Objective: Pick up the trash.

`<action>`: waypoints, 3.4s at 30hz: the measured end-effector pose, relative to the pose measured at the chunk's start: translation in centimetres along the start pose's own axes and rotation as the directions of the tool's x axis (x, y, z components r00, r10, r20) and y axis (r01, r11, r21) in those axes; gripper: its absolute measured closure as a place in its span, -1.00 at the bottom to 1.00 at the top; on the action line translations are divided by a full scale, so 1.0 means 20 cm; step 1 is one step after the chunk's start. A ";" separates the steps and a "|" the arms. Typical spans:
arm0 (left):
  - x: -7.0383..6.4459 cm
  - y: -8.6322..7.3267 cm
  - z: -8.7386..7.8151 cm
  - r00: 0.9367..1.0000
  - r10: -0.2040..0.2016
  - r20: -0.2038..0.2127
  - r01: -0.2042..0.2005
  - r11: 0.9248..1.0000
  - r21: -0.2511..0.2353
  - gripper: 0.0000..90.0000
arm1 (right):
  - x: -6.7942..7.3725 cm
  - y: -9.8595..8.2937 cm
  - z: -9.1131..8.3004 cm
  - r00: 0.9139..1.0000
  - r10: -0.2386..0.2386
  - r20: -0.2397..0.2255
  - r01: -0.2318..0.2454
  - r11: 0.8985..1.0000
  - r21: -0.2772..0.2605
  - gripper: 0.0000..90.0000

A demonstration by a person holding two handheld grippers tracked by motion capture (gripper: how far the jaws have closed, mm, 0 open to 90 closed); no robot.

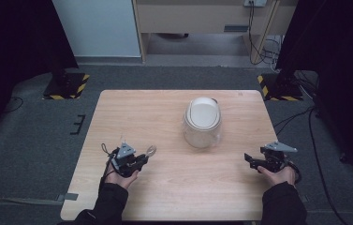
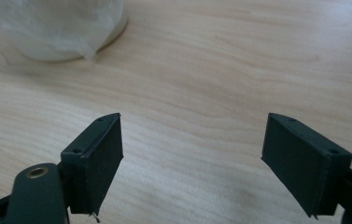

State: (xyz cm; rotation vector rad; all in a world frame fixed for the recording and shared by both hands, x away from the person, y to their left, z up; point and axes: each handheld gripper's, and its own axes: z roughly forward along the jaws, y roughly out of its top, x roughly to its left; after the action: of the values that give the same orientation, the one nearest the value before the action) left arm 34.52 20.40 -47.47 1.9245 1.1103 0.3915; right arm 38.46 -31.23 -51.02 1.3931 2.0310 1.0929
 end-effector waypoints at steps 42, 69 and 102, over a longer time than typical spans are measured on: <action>0.14 -0.06 -0.18 0.999 -0.029 -0.016 0.028 0.998 -0.064 0.76 | 0.40 0.69 0.01 0.997 -0.061 -0.053 0.035 0.922 -0.385 -0.64; 0.14 -0.05 -0.17 1.000 -0.016 -0.014 0.015 0.998 -0.062 0.76 | 0.55 0.67 0.33 0.993 -0.117 -0.005 0.111 0.949 -0.294 -0.66; 0.14 -0.05 -0.17 1.000 -0.014 -0.003 0.013 0.998 -0.064 0.76 | 0.54 0.65 0.39 0.994 -0.087 0.072 0.099 0.979 -0.179 -0.72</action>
State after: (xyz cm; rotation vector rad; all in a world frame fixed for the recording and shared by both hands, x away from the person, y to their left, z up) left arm 33.43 24.63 -46.68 1.8596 1.0996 0.4185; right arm 47.26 -16.11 -44.35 1.2135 1.8795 1.1466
